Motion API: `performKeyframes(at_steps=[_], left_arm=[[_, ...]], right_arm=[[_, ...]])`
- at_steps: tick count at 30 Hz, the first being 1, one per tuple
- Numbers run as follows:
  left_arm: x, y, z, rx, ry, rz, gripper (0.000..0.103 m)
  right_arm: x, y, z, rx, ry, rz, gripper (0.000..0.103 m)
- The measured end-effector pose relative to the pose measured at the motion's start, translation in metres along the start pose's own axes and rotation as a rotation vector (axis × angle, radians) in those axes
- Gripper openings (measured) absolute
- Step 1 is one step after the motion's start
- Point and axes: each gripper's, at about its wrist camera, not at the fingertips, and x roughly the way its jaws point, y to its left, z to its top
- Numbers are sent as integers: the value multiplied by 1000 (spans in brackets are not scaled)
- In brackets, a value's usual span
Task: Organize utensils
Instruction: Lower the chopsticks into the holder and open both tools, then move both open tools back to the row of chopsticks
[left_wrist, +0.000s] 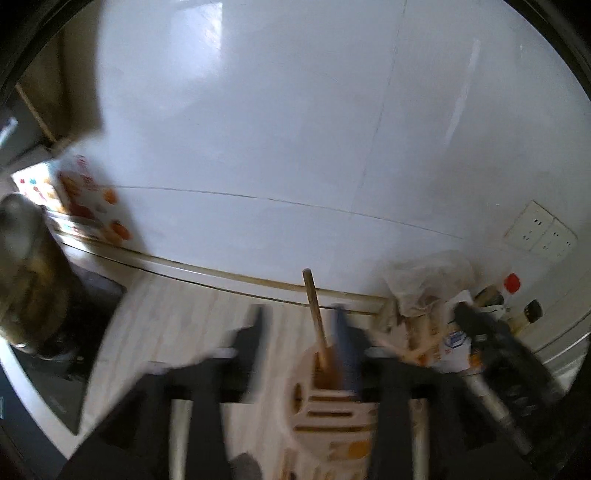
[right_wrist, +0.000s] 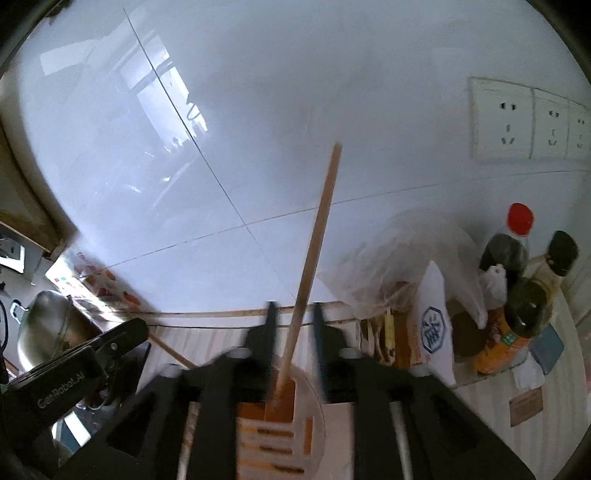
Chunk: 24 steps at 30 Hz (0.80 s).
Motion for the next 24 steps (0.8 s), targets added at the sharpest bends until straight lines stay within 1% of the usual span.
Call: performKeyframes(at_steps=[1,3,4,5,6,7,8,9,10,11,12,13,14,16,18,19,23,24], left_arm=[[-13,-2,-3,-9,-15,13,69],[-31,6,-8,-21,-45,31,71],[-34,9,-10,-18,-44,36,72],[-39,13,-13,-15,-40,47,81],[-42,17,-16,-18,-39,54,94],[-48,22,-21,-14,-43,54,100],[-51,25,-24,-6,-45,55,103],[-54,26,-29,1,-45,66,103],[-56,30,-36,9,-41,79,103],[-58,32,-41,13,-37,77,103],[-58,33,-47,16,-31,74,103],[-58,36,-54,19,-21,78,103],[-56,39,-63,25,-8,87,103],[-52,42,-78,40,14,97,103],[-42,44,-100,63,56,111,103],[-38,44,-106,70,68,113,103],[-8,42,-151,120,156,130,103],[4,41,-165,139,189,140,103]], right_arm=[[-9,-2,-2,7,-15,-3,58],[-22,-6,-3,23,-23,-4,60],[-31,-9,-4,40,-29,-4,61],[-40,-12,-7,54,-37,-12,63],[-46,-14,-8,67,-41,-13,64],[-55,-17,-10,79,-46,-19,65],[-64,-19,-14,87,-53,-31,66],[-69,-20,-15,94,-58,-37,67],[-77,-22,-20,100,-66,-49,71],[-81,-25,-24,108,-69,-55,78],[-87,-27,-31,122,-74,-51,82],[-91,-29,-38,131,-78,-57,88],[-95,-30,-46,136,-77,-77,91],[-99,-35,-59,144,-73,-108,91],[-102,-40,-75,159,-51,-131,91],[-102,-44,-85,166,-27,-144,91],[-91,-60,-126,181,88,-190,91],[-88,-65,-135,186,118,-206,91]])
